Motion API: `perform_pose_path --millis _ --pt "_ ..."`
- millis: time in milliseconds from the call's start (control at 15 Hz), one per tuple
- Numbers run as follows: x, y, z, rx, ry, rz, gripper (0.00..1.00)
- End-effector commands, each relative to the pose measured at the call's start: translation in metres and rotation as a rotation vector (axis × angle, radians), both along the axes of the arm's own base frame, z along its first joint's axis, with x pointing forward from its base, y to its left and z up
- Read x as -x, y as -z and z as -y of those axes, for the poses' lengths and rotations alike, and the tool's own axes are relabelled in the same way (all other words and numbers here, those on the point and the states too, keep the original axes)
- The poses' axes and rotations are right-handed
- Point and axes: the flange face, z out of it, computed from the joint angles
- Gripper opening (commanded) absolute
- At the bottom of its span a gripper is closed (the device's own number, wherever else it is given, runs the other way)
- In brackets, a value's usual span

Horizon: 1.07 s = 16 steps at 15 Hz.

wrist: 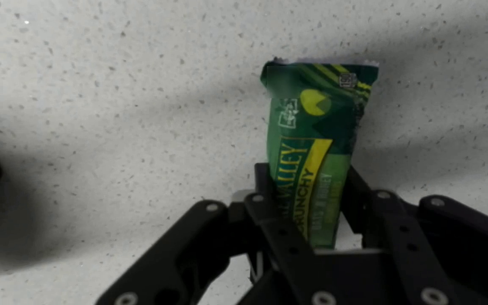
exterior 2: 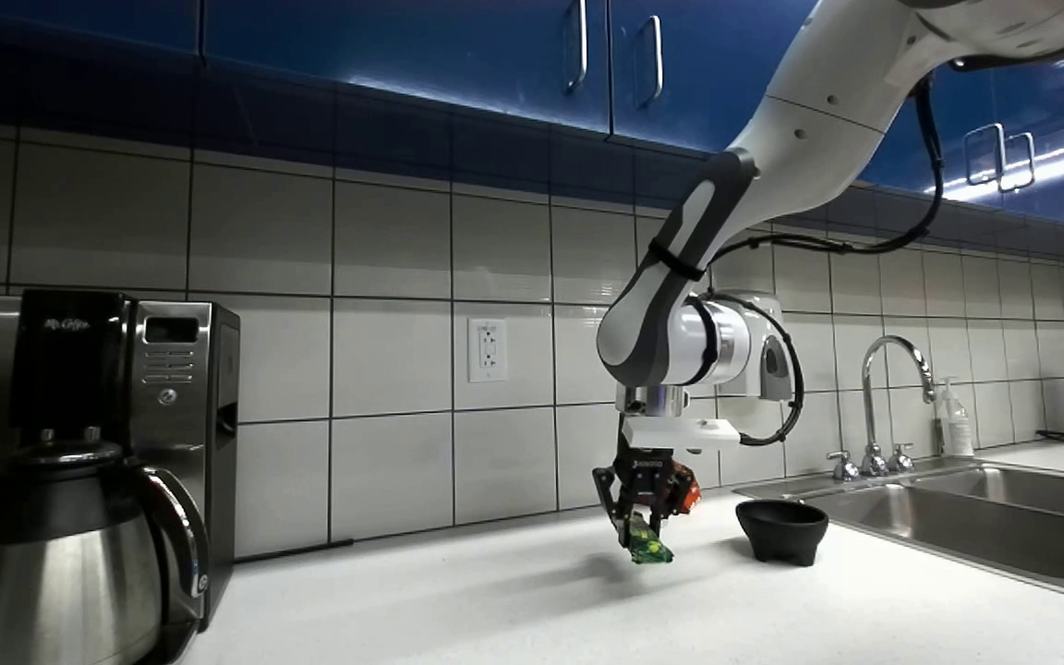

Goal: Put the green packet inside the black bowl

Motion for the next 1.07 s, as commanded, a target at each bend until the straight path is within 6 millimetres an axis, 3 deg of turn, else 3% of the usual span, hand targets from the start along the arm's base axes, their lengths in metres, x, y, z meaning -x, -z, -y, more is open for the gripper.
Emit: perform_pose_path --millis 0,400,1000 --pt "0.015 -0.017 0.015 0.015 0.025 0.014 0.16" --pt "0.026 -0.034 0.039 0.022 0.070 0.036 0.16" --pt "0.031 -0.055 0.109 0.027 0.236 0.064 0.16"
